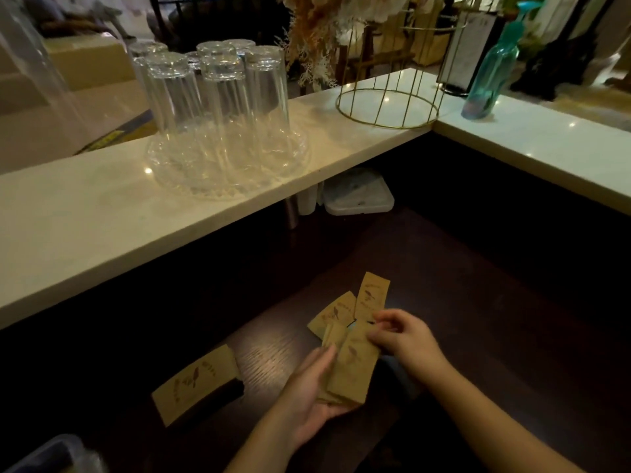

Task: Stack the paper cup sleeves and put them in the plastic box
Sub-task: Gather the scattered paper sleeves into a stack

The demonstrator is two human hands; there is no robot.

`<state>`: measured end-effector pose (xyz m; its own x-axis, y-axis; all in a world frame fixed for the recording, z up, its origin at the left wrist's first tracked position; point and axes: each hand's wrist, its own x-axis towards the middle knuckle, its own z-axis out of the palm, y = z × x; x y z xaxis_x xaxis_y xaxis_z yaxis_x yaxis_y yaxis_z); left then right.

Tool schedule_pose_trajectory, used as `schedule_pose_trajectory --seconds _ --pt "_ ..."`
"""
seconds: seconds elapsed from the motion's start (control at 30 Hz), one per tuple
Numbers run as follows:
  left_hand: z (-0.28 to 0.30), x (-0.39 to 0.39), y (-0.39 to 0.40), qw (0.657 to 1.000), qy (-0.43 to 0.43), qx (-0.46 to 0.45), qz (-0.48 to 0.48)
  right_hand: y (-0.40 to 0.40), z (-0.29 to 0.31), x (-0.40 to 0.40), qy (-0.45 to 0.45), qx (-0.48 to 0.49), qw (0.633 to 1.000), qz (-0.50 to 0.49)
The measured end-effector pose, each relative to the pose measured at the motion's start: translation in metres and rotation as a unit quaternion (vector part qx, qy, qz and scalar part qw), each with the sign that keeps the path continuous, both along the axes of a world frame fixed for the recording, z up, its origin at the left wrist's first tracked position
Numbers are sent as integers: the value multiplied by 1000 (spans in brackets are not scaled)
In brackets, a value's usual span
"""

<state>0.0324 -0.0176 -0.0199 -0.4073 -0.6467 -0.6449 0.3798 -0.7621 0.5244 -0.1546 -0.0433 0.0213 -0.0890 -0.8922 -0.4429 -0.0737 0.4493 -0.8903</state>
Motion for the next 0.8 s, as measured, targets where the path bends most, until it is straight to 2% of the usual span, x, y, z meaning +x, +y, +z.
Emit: schedule_pose_trajectory --seconds 0.13,0.27,0.4,0.47,0.57,0.73,0.8 --pt "-7 -2 12 1000 3 -10 13 -11 -13 17 159 -61 980 102" --pt "-3 9 19 999 13 6 38 -56 -34 -1 307 -111 943 66" --pt "1 24 20 998 15 2 60 -108 -56 -29 431 -29 891 142" --pt "4 30 20 997 10 5 70 -125 -64 -37 446 24 871 203" --pt "8 39 18 996 10 10 88 -132 -73 -42 465 48 848 248" --pt "8 45 16 994 7 22 107 -119 -62 -50 479 82 851 202" --pt "4 45 13 993 1 26 115 -105 -59 -58 432 71 888 142"
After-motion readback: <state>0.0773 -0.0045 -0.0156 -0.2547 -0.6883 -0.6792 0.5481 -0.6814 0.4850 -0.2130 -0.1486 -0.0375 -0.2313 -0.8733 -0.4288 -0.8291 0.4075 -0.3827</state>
